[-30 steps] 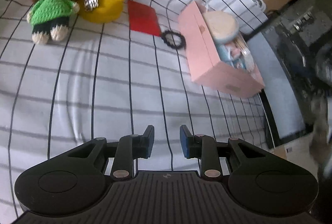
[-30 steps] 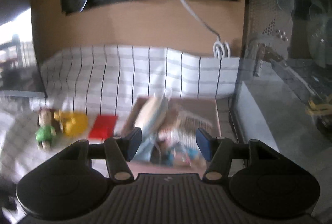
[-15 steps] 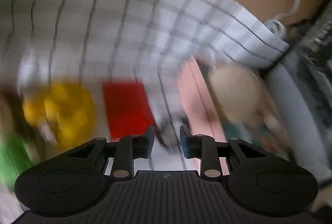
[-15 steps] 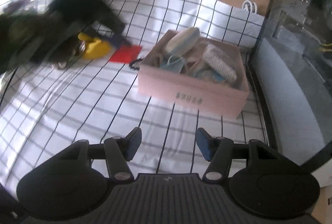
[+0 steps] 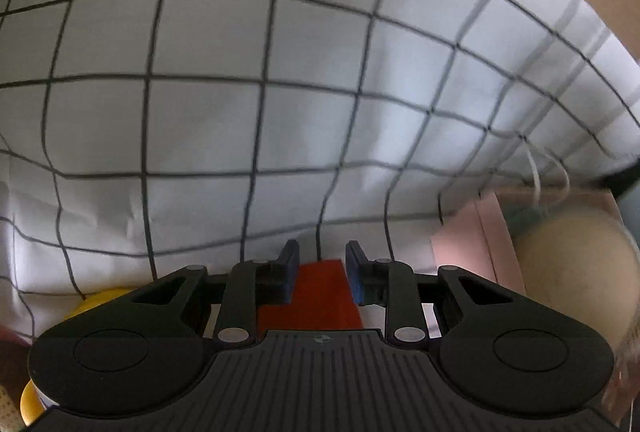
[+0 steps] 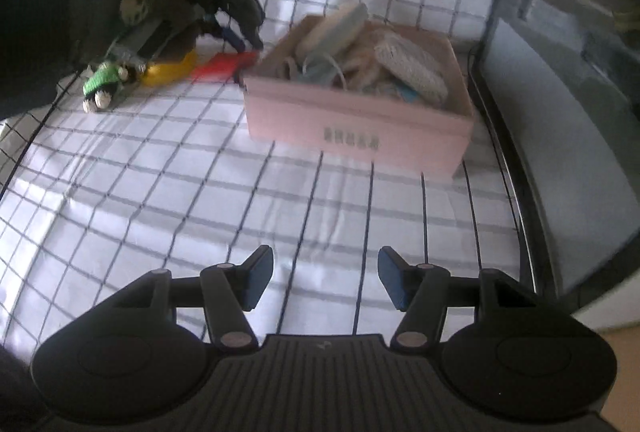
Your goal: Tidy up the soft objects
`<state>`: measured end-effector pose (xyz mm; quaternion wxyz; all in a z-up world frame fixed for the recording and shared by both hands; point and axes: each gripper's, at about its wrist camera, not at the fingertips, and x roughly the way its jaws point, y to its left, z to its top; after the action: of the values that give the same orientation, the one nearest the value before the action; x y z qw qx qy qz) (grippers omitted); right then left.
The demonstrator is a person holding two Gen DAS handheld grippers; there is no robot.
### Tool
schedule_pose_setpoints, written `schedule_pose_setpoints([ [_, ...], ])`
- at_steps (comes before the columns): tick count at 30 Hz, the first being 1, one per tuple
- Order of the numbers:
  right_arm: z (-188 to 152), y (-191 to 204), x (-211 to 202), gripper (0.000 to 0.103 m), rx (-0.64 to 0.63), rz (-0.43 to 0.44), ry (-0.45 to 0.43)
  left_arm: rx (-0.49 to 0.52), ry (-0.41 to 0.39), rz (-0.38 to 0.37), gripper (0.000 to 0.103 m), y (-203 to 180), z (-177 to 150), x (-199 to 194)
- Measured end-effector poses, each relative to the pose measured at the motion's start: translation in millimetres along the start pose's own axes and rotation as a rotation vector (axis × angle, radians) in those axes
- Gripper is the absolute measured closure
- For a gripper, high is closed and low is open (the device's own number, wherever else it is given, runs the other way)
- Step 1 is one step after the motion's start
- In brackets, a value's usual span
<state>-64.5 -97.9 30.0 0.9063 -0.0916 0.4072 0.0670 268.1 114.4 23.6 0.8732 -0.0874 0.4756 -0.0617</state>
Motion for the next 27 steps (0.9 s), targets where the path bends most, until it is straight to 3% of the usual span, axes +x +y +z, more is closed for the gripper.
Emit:
schedule_pose_setpoints([
  [1,5,1,0,0.049,-0.012,0.008,-0.016,0.010,0.004,-0.007,0.077,0,-1,-1],
  [3,21,6,2,0.076,-0.044,0.022,-0.043,0.060,0.015,-0.025,0.077,-2,-9,-5],
  [7,60,31,16,0.085,-0.152,0.023,-0.094,0.198,0.034,-0.042,0.079,-8,-37,-22],
  [14,106,109,68,0.093,-0.456,-0.067,-0.119,0.251,0.072,-0.124,0.079,15,-106,-75],
  [18,141,128,111,0.094,-0.496,-0.082,-0.009,0.200,0.083,-0.137,0.079,45,-143,-106],
  [22,169,138,155,0.094,-0.552,-0.180,0.088,0.033,0.065,-0.207,0.081,78,-171,-129],
  [27,169,150,188,0.094,-0.648,-0.270,0.166,-0.129,0.034,-0.303,0.081,103,-196,-151],
])
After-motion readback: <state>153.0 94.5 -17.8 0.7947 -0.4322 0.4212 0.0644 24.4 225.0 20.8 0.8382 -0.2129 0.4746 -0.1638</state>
